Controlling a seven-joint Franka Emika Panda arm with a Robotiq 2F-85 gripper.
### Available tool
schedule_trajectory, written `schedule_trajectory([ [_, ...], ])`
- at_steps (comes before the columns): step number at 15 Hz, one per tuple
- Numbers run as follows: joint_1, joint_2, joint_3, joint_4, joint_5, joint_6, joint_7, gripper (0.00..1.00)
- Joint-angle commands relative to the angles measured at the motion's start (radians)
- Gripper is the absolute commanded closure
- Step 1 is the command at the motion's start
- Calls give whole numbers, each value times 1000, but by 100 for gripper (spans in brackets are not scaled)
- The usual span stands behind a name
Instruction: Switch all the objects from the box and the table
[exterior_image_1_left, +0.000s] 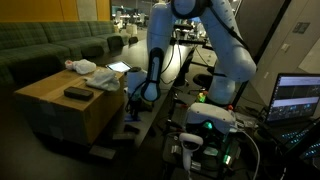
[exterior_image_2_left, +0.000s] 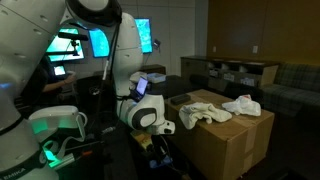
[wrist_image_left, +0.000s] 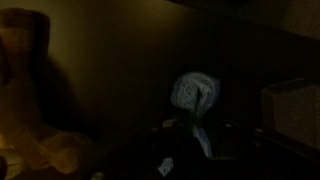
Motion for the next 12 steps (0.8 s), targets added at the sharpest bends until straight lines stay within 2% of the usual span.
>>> schedule_trajectory([
  [1,47,65,-47,54,44,38,-30,89],
  [3,54,85,-65,67,53,52,-32,86],
  [4,55,88,-73,70,59,55,-33,67],
  [5,60,99,-82,77,64,66,-32,53],
  [7,60,101,-95,76,71,77,-34,41],
  [10,62,92,-110,59,76,106,-36,16],
  [12,66,76,-116,37,80,141,-36,2],
])
